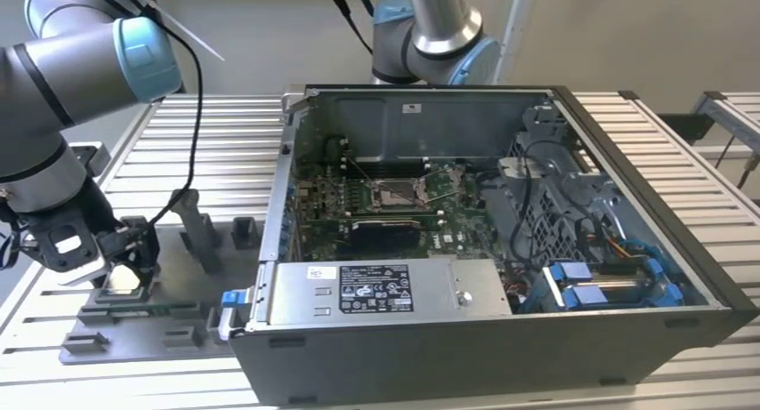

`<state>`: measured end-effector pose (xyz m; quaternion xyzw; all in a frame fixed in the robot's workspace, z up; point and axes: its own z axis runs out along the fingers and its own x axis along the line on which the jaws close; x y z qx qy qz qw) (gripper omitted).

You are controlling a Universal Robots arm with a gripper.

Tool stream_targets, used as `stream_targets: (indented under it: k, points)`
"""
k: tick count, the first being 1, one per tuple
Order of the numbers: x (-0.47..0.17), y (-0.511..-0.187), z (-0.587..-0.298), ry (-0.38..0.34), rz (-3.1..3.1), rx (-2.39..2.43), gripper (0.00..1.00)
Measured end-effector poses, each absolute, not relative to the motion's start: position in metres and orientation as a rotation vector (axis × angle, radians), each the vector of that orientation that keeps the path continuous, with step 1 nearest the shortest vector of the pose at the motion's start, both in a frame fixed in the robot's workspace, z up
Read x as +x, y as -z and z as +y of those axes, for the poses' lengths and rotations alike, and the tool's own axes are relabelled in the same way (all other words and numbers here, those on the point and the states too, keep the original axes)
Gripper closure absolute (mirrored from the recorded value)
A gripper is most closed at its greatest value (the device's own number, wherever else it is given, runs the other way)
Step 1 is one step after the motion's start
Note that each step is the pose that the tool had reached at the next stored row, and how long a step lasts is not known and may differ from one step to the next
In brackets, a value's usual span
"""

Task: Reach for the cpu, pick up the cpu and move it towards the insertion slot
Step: 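Pick up the cpu and move it towards the insertion slot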

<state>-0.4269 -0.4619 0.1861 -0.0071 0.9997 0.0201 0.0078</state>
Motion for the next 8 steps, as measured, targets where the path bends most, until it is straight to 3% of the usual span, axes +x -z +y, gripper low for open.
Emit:
stream_targets:
  k: [8]
  points:
    - [-0.4269,-0.1859,-0.4618,-0.063,3.125,-0.022,0.00]
